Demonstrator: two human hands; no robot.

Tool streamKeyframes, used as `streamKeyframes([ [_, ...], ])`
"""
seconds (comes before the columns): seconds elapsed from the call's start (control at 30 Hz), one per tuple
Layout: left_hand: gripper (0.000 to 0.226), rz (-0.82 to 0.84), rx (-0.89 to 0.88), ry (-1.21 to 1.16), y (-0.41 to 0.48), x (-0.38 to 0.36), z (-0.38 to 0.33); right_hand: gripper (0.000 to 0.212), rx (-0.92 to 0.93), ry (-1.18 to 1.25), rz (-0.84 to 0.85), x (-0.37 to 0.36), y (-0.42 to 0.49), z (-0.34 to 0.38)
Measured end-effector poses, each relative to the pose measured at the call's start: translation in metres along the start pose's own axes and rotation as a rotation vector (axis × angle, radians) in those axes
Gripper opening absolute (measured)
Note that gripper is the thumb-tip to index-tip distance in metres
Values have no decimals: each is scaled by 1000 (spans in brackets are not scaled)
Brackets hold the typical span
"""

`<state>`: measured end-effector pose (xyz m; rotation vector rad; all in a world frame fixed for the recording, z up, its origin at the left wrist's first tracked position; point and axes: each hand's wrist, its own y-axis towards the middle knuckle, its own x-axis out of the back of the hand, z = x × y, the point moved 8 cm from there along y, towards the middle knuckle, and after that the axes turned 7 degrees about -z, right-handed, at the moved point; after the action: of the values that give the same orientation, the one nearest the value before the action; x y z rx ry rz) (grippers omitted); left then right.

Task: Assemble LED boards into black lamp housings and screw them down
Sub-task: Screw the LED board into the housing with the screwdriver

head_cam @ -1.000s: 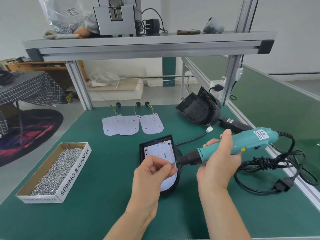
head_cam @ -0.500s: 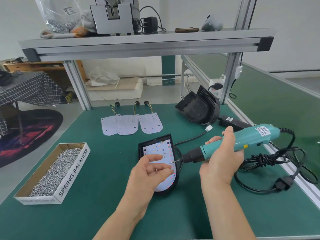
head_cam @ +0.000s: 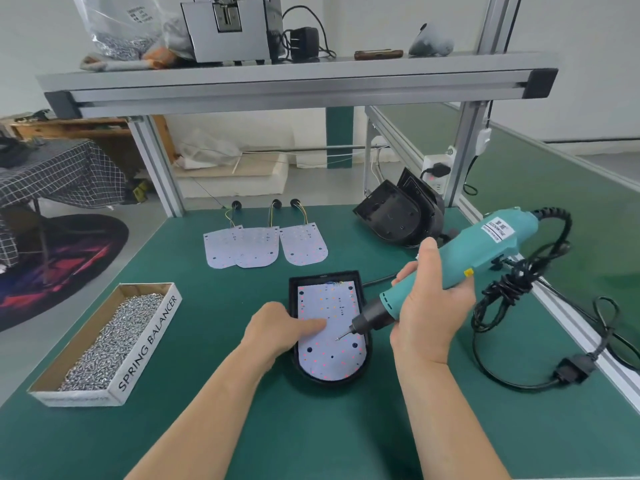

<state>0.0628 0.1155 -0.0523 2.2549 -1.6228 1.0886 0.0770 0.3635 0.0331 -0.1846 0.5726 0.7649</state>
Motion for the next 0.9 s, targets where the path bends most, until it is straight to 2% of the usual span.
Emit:
streamKeyframes([
  [0.17,28,104,19,-176,1,-18,-8,20,175,-111,90,-11,-3,6],
  [0.37,17,110,32,-178,3,-21,-7,15,285,-245,195,-20,-14,-4],
  [0.47,24,117,36,-177,0,-20,-8,17,303,-271,230,-23,-18,-10],
  [0.63,51,130,38,-194,-4,-19,-12,19,320,-280,224,-23,-18,-14],
  [0.9,53,129,37,-197,-6,-19,-13,22,370,-297,252,-29,-20,-16],
])
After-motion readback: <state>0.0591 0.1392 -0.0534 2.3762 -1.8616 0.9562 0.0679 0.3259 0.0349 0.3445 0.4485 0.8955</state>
